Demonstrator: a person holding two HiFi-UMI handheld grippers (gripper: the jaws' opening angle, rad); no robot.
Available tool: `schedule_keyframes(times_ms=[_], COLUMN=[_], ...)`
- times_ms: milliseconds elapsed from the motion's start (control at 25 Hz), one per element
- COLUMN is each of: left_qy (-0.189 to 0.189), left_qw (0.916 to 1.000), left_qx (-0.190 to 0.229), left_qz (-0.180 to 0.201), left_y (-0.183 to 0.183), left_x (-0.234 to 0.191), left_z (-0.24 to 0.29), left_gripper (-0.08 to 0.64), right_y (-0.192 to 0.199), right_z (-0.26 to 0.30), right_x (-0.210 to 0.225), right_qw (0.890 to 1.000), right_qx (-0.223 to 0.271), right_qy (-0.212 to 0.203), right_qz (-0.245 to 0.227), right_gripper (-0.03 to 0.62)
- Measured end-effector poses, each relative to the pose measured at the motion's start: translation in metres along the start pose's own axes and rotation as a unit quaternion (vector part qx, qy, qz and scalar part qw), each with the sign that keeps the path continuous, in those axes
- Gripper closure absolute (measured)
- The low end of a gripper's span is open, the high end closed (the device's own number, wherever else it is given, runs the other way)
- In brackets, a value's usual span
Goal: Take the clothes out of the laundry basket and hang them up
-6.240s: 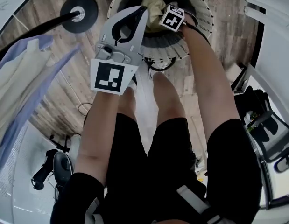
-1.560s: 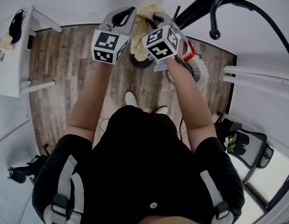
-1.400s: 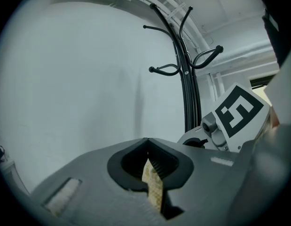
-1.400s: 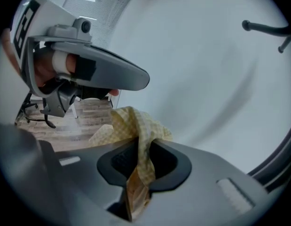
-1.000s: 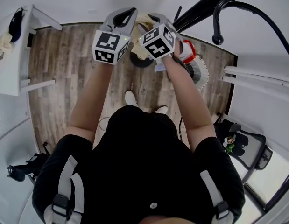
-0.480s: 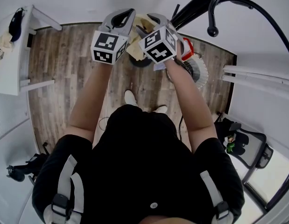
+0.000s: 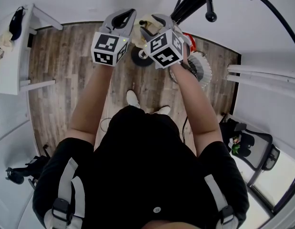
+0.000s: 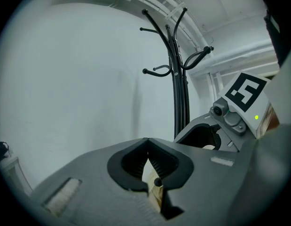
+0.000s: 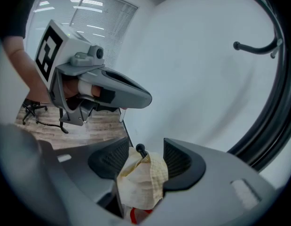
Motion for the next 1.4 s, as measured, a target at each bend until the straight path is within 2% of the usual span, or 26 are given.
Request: schedule_keyframes(times_ms=[280, 560, 800, 960, 1160, 1240, 1400], left_qy=[0.008, 0.036, 0.068, 0.083, 0.097, 0.098, 0.1], left_qw=[0.9999, 0.9989, 0.9971, 0.9955, 0.9939, 0.994, 0.9939], left_qx=[0.001, 0.009, 0.021, 0.035, 0.041, 0.04, 0.037], left_qz=[0.013, 0.03, 0.028, 0.028, 0.033, 0.027, 0.03], left_y=[-0.01, -0.025, -0.042, -0.056, -0.058, -0.059, -0.063], left_x=[0.028, 0.085, 0.148, 0.199, 0.265, 0.287, 0.324], left_z=[-0.016, -0.038, -0.053, -0.06, -0.07, -0.074, -0.085], left_gripper=[0.557, 0.557, 0.557, 0.557, 0.557, 0.557, 0.557], right_y=[0.001, 0.008, 0.028, 0.048, 0.074, 0.084, 0.104], right_z=[-0.045, -0.116, -0.189, -0.239, -0.296, -0.313, -0.341], right_x=[0.003, 0.021, 0.028, 0.031, 0.031, 0.027, 0.012], right_qw=[0.999, 0.99, 0.972, 0.956, 0.934, 0.927, 0.922], right_qx=[0.029, 0.104, 0.191, 0.238, 0.287, 0.3, 0.304], right_qy=[-0.001, -0.012, -0.003, 0.003, -0.002, -0.008, -0.022], right_qz=[0.024, 0.094, 0.137, 0.169, 0.213, 0.227, 0.238], right_gripper=[0.359, 0.371, 0.41, 0.505, 0.585, 0.592, 0.592])
Point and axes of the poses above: the fingertips, and each gripper's own axes: z forward along the fingers, x to its right, y out of its underside, the point moved 3 cm from there along -z, backward along the fingers, and after that the axes turned 12 degrees about y, right-handed, at the moved point
